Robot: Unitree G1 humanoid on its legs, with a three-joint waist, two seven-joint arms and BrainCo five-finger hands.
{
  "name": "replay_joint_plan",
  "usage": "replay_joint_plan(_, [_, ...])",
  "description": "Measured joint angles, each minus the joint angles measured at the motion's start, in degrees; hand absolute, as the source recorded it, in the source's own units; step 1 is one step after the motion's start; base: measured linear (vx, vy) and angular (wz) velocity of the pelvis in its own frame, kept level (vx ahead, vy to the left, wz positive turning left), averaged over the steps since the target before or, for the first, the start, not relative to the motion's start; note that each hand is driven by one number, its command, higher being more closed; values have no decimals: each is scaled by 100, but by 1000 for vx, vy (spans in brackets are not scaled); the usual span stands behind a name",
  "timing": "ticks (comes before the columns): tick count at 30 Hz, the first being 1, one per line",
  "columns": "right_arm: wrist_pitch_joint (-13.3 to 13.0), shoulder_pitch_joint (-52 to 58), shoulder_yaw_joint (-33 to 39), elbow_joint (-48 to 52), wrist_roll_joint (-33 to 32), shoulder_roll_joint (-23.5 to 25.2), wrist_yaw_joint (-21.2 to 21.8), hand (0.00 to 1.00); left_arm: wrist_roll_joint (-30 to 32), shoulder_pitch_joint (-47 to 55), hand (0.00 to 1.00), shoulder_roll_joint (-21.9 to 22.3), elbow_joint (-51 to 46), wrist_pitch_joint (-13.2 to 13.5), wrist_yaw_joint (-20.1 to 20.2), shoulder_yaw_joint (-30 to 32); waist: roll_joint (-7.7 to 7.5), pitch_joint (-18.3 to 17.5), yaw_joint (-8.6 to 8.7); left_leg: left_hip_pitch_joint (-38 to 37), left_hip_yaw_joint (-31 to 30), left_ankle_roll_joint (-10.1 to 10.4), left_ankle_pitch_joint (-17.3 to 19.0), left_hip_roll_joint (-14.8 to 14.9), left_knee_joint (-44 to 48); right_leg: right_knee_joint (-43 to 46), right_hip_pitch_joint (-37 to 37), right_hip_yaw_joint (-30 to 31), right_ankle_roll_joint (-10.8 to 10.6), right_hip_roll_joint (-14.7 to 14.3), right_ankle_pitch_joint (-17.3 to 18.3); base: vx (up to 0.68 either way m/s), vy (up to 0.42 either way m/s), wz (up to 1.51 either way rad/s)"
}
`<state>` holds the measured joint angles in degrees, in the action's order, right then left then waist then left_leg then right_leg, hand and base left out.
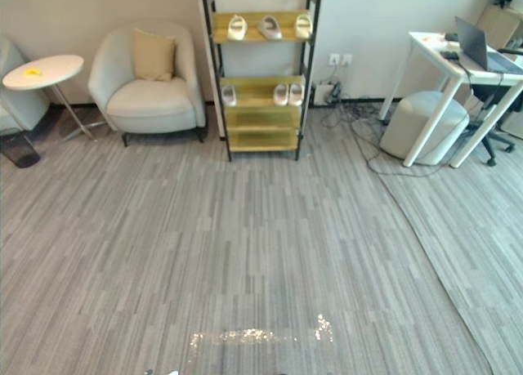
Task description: Organize the slippers on the shoe rack
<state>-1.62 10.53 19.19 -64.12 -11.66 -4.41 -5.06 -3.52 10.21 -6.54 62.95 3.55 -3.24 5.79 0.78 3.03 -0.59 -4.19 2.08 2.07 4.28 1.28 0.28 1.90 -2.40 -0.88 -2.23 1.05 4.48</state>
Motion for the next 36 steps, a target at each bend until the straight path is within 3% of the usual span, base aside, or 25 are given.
replay_joint_plan(23, [-9,-443,-25,-72,56,-26,0,0,4,-252,0,-111,191,77,-6,-230,-30,194,-28,-96,-165,-48,-98,-99,-259,-419,-227,-175,-27,53,-153,6,3,2])
replay_joint_plan(27, [-10,-449,-26,-27,44,-17,-2,0,2,-266,0,-108,182,75,-20,-206,-30,219,-27,-67,-164,-41,-98,-78,-318,-385,-157,-177,-28,53,-90,30,-6,1])
replay_joint_plan(30, [-12,-450,-27,35,37,-2,-3,0,-2,-273,0,-44,104,71,-37,22,-33,238,-15,-54,-159,14,-26,-48,-271,-35,-30,-192,-31,48,162,59,-17,6])
replay_joint_plan(32, [-46,-486,-41,107,29,74,-4,0,-8,-299,0,10,-99,75,-39,265,-84,333,-18,225,-129,58,314,-17,349,504,176,-194,23,52,485,77,-36,3])
replay_joint_plan(33, [-73,-478,-40,299,25,121,-11,0,-10,-306,0,73,-309,77,-37,447,-84,426,-83,521,-95,125,703,63,1132,864,291,-194,66,38,730,61,-36,-6])
replay_joint_plan(34, [-76,-483,-40,333,20,133,-12,0,-17,-294,0,76,-342,76,-40,454,-87,451,-94,591,-91,132,767,84,1326,913,310,-192,80,29,775,24,-56,-5])
replay_joint_plan(36, [-113,-497,-44,491,-67,216,-17,0,-54,-381,0,87,-567,75,-39,590,-157,558,-128,1249,-83,134,885,157,2879,1136,307,-200,167,0,978,18,-91,0])
